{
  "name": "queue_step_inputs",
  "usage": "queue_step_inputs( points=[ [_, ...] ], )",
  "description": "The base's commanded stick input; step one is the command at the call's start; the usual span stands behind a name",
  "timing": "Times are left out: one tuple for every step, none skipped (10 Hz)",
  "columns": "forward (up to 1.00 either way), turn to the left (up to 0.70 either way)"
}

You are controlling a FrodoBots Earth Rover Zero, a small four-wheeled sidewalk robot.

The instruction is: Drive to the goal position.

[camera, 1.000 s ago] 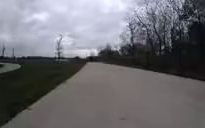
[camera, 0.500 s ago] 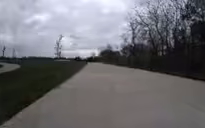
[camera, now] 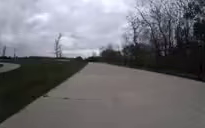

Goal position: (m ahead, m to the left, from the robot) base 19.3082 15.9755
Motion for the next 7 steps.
queue_step_inputs(
  points=[
    [1.00, 0.00],
    [1.00, 0.00],
    [1.00, 0.00],
    [1.00, 0.00],
    [1.00, 0.00],
    [1.00, 0.00],
    [1.00, 0.00]
  ],
)
